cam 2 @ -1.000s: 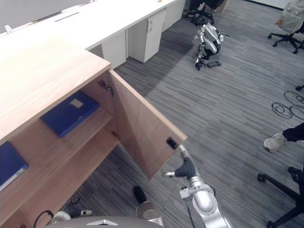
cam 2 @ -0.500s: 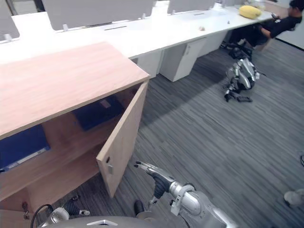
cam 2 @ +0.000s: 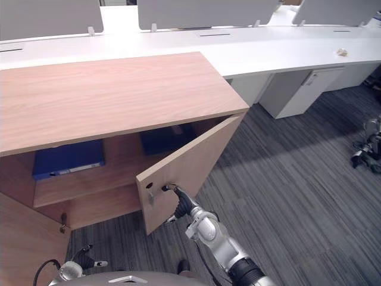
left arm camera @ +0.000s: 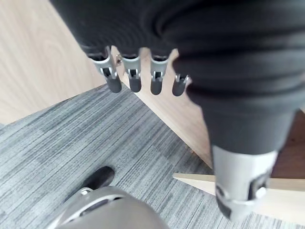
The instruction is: Walk over to the cabinet, pick up the folder, carry it to the office cabinet, place the folder inside the office cabinet, then close the office cabinet door
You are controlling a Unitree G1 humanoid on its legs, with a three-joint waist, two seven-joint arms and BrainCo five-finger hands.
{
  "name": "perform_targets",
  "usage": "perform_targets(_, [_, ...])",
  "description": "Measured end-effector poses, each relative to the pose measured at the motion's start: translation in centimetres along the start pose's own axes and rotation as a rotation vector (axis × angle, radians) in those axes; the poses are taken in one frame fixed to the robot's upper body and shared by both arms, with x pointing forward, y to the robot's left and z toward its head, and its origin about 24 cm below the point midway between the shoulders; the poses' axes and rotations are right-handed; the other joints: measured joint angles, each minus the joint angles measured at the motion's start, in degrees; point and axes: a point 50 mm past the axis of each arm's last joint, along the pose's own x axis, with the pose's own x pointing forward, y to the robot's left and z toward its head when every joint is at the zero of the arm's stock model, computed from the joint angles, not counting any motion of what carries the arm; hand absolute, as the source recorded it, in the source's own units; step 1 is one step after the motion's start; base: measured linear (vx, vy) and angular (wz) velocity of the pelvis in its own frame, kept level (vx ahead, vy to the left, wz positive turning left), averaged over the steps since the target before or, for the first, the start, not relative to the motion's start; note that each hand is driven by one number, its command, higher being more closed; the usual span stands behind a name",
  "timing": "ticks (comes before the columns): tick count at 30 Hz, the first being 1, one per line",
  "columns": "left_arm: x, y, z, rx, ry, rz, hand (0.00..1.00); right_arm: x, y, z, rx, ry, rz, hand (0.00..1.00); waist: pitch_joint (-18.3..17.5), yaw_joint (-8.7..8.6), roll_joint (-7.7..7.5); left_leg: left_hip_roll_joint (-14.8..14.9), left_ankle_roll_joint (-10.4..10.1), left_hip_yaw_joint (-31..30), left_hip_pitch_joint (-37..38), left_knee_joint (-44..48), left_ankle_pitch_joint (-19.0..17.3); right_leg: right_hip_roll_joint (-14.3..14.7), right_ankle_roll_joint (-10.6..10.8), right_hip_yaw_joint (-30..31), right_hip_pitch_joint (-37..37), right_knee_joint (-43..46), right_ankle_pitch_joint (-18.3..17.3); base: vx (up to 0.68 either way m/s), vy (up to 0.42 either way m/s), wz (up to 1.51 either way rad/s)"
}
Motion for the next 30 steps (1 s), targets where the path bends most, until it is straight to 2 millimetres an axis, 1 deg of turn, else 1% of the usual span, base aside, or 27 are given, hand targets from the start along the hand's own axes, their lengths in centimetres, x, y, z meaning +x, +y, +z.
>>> perform_targets(2, [-0.1,-0.3,0.0,-0.008,0.001,-0.006,0.00,0.3,0.3,-0.5,0.011,0.033,0.001,0.00,0.1,0.43,0.09,-0.3,0.1,-1.0,0.1,-1.5,1.2,-0.2,0.0,-0.9,0.0,0.0,-0.1,-0.02,-0.013,0.26])
perform_targets(6, [-0.2,-0.4,-0.6,-0.050,0.021,0.015,0.00,0.4,0.6,-1.6,0.054,0.105,-0.025,0.00,0.1,1.18,0.15,-0.5,0.0,-2.5,1.0,-4.7,3.3,-0.1,0.0,-2.3,0.1,0.2,-0.3,-0.02,-0.023,0.20])
perform_targets(10, [-0.4,-0.5,-1.0,-0.073,0.036,0.018,0.00,0.1,1.2,-3.0,0.094,0.179,-0.045,0.00,0.2,1.20,0.29,-0.6,0.0,-3.0,2.4,-8.1,5.3,-0.1,0.1,-2.6,0.2,0.6,-0.8,-0.05,-0.014,0.07])
perform_targets(12, [-0.4,-0.6,-1.1,-0.081,0.039,0.019,0.00,-0.3,1.6,-3.5,0.122,0.210,-0.053,0.00,0.2,1.20,0.32,-0.6,0.0,-3.1,3.0,-8.3,5.4,-0.1,0.2,-2.6,0.2,0.9,-1.1,0.00,0.000,0.00])
perform_targets(14, [-0.4,-0.7,-1.1,-0.093,0.040,0.020,0.00,-1.3,3.0,-5.0,0.179,0.294,-0.046,0.00,0.2,1.18,0.35,-0.6,0.0,-3.2,3.1,-8.6,5.4,-0.1,0.2,-2.6,0.6,1.4,-1.7,-0.04,-0.007,0.03])
perform_targets(15, [-0.4,-0.7,-1.1,-0.093,0.040,0.020,0.00,-1.5,3.1,-5.1,0.187,0.305,-0.045,0.00,0.2,1.15,0.35,-0.6,0.0,-3.2,3.1,-8.6,5.4,-0.1,0.2,-2.6,0.6,1.4,-1.8,-0.04,-0.006,0.04])
perform_targets(17, [-0.4,-0.9,-0.9,-0.108,0.039,0.016,0.00,-2.8,4.6,-6.8,0.229,0.399,-0.019,0.00,0.3,1.05,0.39,-0.6,0.0,-3.3,3.1,-8.6,5.4,-0.1,0.1,-2.6,0.7,1.4,-2.0,0.00,0.000,0.00])
perform_targets(18, [-0.4,-1.0,-0.9,-0.109,0.039,0.015,0.00,-3.2,4.9,-7.2,0.240,0.427,-0.014,0.00,0.3,0.99,0.40,-0.6,0.0,-3.3,3.2,-8.6,5.4,-0.1,0.1,-2.6,0.7,1.4,-2.0,0.00,0.000,0.00])
perform_targets(20, [-0.4,-1.0,-1.0,-0.136,0.044,0.017,0.00,-4.8,6.2,-9.1,0.331,0.548,-0.025,0.00,0.3,0.74,0.50,-0.6,0.0,-3.3,3.3,-8.7,5.4,-0.1,0.3,-2.6,0.9,1.2,-1.9,0.00,0.000,0.00])
perform_targets(22, [-0.5,-1.1,-1.0,-0.162,0.047,0.018,0.00,-5.9,7.0,-10.1,0.368,0.621,-0.020,0.00,0.4,0.55,0.66,-0.7,0.0,-3.2,3.6,-8.7,5.4,-0.1,0.5,-2.6,1.2,1.1,-1.7,0.00,0.000,0.00])
perform_targets(26, [-0.5,-1.2,-1.1,-0.204,0.055,0.020,0.00,-7.5,7.8,-11.6,0.474,0.739,-0.059,0.00,0.5,0.09,0.89,-0.6,-0.1,-3.1,4.2,-8.7,5.4,0.0,0.5,-2.5,2.0,0.6,-1.5,-0.01,-0.001,-0.01])
perform_targets(30, [-0.5,-1.2,-1.0,-0.208,0.054,0.018,0.00,-8.1,7.8,-12.4,0.555,0.800,-0.105,0.00,0.6,0.08,0.94,-0.7,-0.1,-2.4,4.7,-8.7,5.4,0.0,0.5,-2.0,2.4,0.2,-1.2,-0.03,0.000,-0.06])
